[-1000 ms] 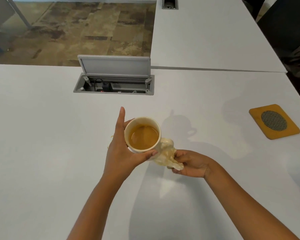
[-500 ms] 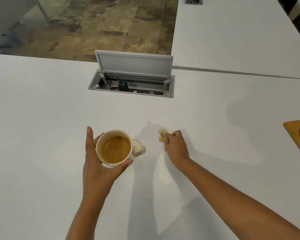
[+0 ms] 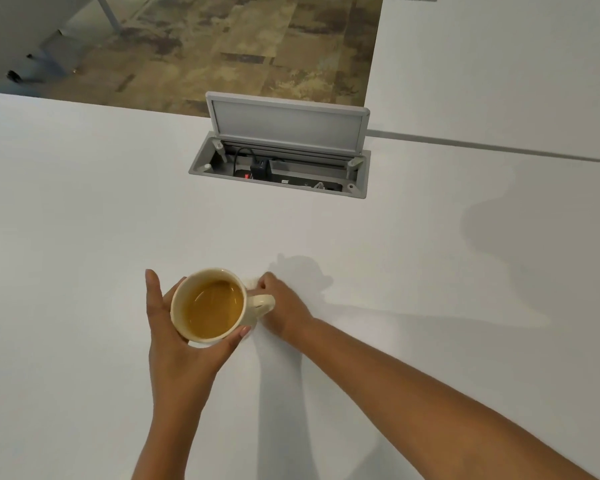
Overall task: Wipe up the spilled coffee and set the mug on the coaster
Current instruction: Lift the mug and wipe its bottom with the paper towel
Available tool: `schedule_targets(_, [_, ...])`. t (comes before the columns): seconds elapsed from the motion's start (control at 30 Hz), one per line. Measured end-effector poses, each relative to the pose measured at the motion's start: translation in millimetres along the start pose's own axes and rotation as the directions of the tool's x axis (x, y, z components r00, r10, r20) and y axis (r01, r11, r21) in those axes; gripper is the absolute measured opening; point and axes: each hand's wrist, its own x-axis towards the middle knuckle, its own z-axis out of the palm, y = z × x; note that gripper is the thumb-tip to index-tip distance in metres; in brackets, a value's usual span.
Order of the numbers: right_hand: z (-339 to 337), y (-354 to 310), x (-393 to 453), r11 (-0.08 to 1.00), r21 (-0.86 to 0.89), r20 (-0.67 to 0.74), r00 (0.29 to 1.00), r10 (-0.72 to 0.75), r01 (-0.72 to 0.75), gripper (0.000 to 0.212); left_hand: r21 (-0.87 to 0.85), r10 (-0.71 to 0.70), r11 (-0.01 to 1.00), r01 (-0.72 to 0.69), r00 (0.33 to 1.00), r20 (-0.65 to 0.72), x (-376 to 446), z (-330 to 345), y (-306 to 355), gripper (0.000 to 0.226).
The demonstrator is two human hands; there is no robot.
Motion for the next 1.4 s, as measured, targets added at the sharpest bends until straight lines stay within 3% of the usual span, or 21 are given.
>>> schedule_targets(0.07, [9, 2, -23, 0.995, 0.036, 0.11, 0.989, -0.101, 0.097, 0.016, 0.003, 0.001, 1.0, -0.001, 1.0, 0.001, 0, 0, 1, 0.121])
schedule_targets(0.13, [11, 16, -44, 0.972, 0.023, 0.203, 0.951, -0.235, 0.235, 0.026, 0.006, 0.017, 1.0, -0.017, 1.0, 0.011, 1, 0, -1, 0.121])
schedule_targets(0.17, [5, 26, -48, 0.971, 0.043, 0.208, 0.948, -0.239, 0.236, 0.03, 0.008, 0.026, 1.0, -0.027, 0.999, 0.018, 1, 1, -2, 0.121])
schedule_targets(0.23, [-14, 49, -40, 0.988, 0.081, 0.1, 0.985, -0.141, 0.133, 0.034, 0.009, 0.038, 0.999, -0.039, 0.999, 0.037, 0, 1, -4, 0.122])
schedule_targets(0.3, [-41, 74, -27, 0.99, 0.134, -0.088, 0.994, 0.06, -0.048, 0.037, 0.011, 0.038, 0.999, -0.039, 0.997, 0.061, -2, 1, -5, 0.125])
schedule_targets(0.37, [-67, 96, -19, 0.935, 0.262, -0.256, 0.917, 0.305, -0.238, 0.036, 0.012, 0.031, 0.999, -0.032, 0.997, 0.076, -6, 3, -7, 0.127])
schedule_targets(0.43, [-74, 100, -20, 0.925, 0.207, -0.326, 0.869, 0.373, -0.32, 0.034, 0.005, 0.03, 1.0, -0.031, 0.996, 0.082, -8, 6, -8, 0.126])
schedule_targets(0.5, [-52, 83, -34, 0.961, 0.075, -0.291, 0.915, 0.278, -0.268, 0.028, 0.005, 0.039, 0.999, -0.039, 0.996, 0.082, -7, 14, -10, 0.122])
schedule_targets(0.57, [-10, 53, -68, 0.991, 0.008, -0.159, 0.979, 0.129, -0.13, 0.009, 0.017, 0.049, 0.999, -0.051, 0.996, 0.08, -4, 23, -8, 0.119])
schedule_targets(0.67, [38, 26, -125, 0.984, -0.117, 0.029, 0.991, -0.131, 0.133, 0.022, 0.025, 0.041, 0.999, -0.043, 0.997, 0.068, -2, 38, -8, 0.12])
schedule_targets(0.73, [26, 39, -134, 0.992, -0.06, -0.005, 0.994, -0.112, 0.111, 0.02, 0.025, 0.027, 0.999, -0.029, 0.998, 0.064, -1, 47, -10, 0.119])
schedule_targets(0.8, [-10, 72, -129, 0.997, 0.061, -0.106, 0.992, 0.061, -0.055, 0.024, 0.02, 0.005, 1.0, -0.006, 0.998, 0.059, 0, 55, -15, 0.12])
schedule_targets(0.87, [-60, 116, -129, 0.948, 0.153, -0.284, 0.907, 0.312, -0.278, 0.032, -0.001, -0.038, 0.999, 0.038, 0.998, 0.046, 1, 64, -22, 0.121])
schedule_targets(0.97, [-125, 190, -168, 0.806, 0.252, -0.465, 0.664, 0.586, -0.535, 0.035, -0.014, -0.075, 0.997, 0.076, 0.997, 0.026, 0, 74, -30, 0.119])
schedule_targets(1.07, [-161, 241, -237, 0.646, 0.385, -0.511, 0.431, 0.744, -0.659, 0.031, -0.015, -0.079, 0.997, 0.079, 0.997, 0.026, 3, 80, -33, 0.119])
schedule_targets(1.17, [-160, 243, -278, 0.549, 0.473, -0.507, 0.297, 0.809, -0.689, 0.027, -0.006, -0.067, 0.998, 0.068, 0.997, 0.045, 8, 84, -34, 0.119])
schedule_targets(1.2, [-152, 236, -280, 0.555, 0.489, -0.515, 0.29, 0.806, -0.673, 0.027, -0.007, -0.063, 0.998, 0.064, 0.997, 0.05, 9, 86, -34, 0.119])
schedule_targets(1.27, [-125, 211, -270, 0.602, 0.499, -0.51, 0.349, 0.786, -0.623, 0.028, -0.018, -0.063, 0.998, 0.064, 0.997, 0.054, 9, 88, -34, 0.121])
schedule_targets(1.4, [-51, 130, -221, 0.758, 0.434, -0.393, 0.656, 0.645, -0.486, 0.035, 0.015, -0.041, 0.999, 0.04, 0.997, 0.067, 11, 88, -34, 0.119])
